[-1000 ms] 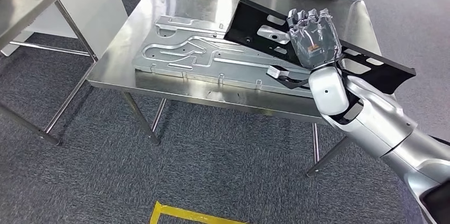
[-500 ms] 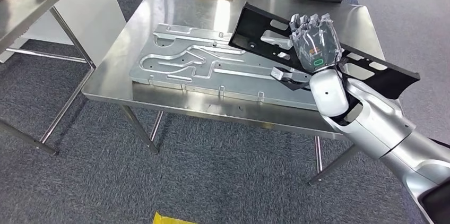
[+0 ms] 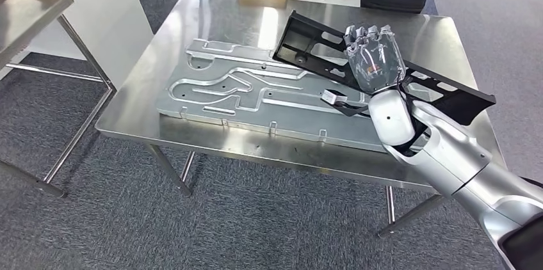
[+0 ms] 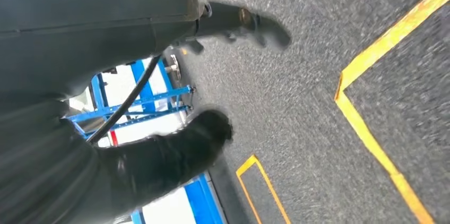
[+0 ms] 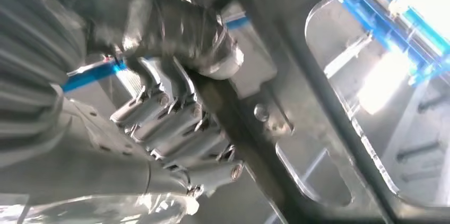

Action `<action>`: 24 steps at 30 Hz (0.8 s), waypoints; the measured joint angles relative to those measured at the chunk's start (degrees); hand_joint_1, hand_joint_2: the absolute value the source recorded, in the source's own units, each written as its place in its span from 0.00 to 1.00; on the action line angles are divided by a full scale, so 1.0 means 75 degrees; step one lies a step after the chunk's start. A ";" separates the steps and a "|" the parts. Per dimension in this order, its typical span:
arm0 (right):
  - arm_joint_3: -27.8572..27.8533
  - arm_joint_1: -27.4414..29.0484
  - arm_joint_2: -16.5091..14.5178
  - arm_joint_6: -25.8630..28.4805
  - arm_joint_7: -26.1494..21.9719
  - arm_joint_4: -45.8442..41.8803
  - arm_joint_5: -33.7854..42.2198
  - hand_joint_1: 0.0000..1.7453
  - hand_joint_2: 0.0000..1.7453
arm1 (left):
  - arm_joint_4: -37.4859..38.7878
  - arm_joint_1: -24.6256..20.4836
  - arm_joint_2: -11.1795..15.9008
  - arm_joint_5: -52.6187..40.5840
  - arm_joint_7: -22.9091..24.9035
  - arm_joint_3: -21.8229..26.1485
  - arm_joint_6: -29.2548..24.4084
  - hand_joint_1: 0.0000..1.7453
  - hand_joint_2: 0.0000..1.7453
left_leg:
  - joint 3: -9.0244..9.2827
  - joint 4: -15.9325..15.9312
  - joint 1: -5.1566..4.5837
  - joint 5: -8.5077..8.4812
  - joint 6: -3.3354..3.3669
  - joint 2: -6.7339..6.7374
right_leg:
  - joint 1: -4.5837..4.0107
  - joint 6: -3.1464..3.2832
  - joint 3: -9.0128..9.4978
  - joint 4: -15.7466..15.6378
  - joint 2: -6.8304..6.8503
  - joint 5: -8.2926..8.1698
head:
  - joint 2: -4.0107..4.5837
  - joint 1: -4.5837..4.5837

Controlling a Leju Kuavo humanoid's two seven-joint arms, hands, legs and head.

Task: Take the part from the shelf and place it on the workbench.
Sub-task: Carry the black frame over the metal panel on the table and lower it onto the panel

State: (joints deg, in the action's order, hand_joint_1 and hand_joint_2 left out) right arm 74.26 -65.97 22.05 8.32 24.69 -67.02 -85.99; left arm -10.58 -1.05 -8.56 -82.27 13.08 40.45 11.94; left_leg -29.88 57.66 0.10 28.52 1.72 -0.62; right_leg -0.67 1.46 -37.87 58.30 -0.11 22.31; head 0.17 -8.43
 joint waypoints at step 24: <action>-0.0081 0.0243 0.0079 -0.0150 -0.0048 -0.0130 0.0000 1.00 1.00 | -0.0003 -0.0013 0.0049 0.0000 0.0025 0.0001 0.0010 0.00 1.00 | -0.0456 0.0044 0.0049 -0.0364 0.0127 0.0009 | 0.0201 -0.0362 -0.0539 0.2111 -0.0012 0.1287 | 0.0001 0.0001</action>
State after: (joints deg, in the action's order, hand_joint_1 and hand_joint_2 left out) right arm 73.66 -64.14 22.64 7.19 24.33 -68.00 -85.99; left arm -10.60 -1.15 -8.20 -82.27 13.26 40.46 12.02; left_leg -33.29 57.99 0.46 25.79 2.67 -0.56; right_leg 0.83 -1.26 -41.91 74.13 -0.19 31.97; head 0.17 -8.42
